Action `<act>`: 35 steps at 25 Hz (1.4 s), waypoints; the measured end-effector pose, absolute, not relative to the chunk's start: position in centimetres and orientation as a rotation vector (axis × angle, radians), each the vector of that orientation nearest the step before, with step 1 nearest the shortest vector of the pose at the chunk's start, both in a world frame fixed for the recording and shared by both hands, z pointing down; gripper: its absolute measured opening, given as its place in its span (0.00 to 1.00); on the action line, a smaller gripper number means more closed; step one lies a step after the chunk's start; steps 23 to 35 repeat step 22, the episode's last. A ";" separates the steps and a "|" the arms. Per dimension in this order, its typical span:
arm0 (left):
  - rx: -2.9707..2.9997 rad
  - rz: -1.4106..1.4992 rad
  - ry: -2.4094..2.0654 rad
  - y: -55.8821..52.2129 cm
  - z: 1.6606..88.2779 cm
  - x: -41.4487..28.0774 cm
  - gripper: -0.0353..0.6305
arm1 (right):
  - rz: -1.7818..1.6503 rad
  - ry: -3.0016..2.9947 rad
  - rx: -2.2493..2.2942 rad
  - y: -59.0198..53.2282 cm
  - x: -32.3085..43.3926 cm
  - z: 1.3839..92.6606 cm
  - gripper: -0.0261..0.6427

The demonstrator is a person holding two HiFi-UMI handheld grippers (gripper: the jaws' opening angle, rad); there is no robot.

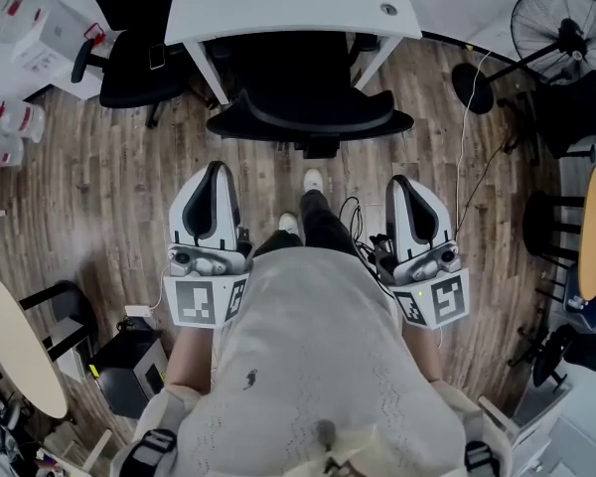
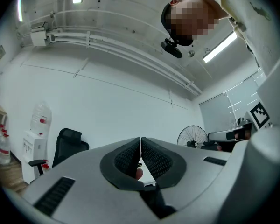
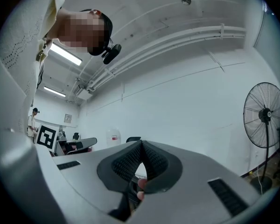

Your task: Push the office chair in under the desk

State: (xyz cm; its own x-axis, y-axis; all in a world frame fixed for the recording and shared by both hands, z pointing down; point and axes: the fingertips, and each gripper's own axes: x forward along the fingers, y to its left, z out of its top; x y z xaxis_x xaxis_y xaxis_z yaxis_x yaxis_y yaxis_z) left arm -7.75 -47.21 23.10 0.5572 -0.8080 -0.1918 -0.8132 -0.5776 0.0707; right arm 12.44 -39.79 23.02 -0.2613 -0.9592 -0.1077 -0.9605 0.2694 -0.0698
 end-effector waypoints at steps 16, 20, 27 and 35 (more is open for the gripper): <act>-2.752 0.304 1.442 -47.3 23.6 -7.6 0.09 | 0.006 2.447 -1.784 -40.1 11.2 22.9 0.05; -2.769 0.280 1.440 -47.2 24.3 -7.6 0.09 | -0.002 2.455 -1.773 -40.2 10.8 22.9 0.05; -2.776 0.273 1.440 -47.1 24.5 -7.7 0.09 | -0.003 2.460 -1.767 -40.3 10.5 22.9 0.05; -2.776 0.273 1.440 -47.1 24.5 -7.7 0.09 | -0.003 2.460 -1.767 -40.3 10.5 22.9 0.05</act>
